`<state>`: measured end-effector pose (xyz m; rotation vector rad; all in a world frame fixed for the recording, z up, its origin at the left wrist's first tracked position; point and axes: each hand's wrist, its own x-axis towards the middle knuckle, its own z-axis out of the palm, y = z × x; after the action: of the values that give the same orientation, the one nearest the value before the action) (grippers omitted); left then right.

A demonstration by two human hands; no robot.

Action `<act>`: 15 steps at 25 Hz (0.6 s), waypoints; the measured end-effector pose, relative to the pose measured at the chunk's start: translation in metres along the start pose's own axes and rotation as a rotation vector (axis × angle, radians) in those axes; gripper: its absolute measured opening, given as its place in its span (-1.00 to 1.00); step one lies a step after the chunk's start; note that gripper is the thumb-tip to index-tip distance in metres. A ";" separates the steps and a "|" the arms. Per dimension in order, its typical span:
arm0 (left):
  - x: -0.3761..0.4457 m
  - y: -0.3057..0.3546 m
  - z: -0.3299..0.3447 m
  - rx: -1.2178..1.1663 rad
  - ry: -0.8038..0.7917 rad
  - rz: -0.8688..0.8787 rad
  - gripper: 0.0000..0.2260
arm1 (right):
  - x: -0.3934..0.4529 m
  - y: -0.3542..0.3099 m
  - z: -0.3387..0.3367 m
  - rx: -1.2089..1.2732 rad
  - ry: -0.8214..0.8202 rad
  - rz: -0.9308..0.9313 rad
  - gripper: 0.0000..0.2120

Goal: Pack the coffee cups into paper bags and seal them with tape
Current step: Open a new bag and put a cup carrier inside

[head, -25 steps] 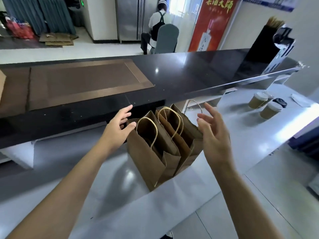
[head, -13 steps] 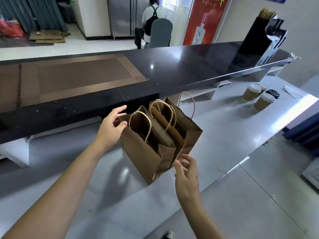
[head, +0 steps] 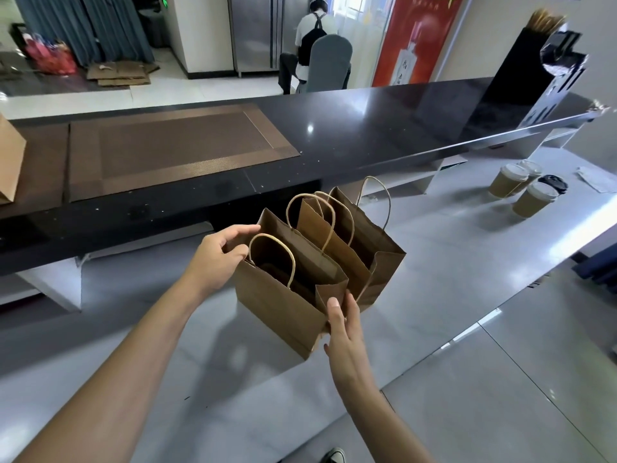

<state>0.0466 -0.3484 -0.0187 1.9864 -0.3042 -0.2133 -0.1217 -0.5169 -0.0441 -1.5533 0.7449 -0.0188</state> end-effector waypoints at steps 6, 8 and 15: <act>-0.015 -0.006 -0.009 -0.006 -0.038 -0.028 -0.44 | -0.005 -0.008 0.005 0.041 -0.047 -0.034 -0.19; -0.022 -0.008 -0.011 -0.031 -0.033 -0.035 -0.40 | -0.006 -0.008 0.005 0.031 -0.046 -0.058 -0.25; -0.053 -0.008 -0.021 -0.046 -0.064 -0.052 -0.33 | -0.017 0.005 0.000 0.049 -0.006 -0.065 -0.39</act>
<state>0.0030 -0.3107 -0.0162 1.9459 -0.2859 -0.3146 -0.1371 -0.5086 -0.0411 -1.5302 0.6846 -0.0801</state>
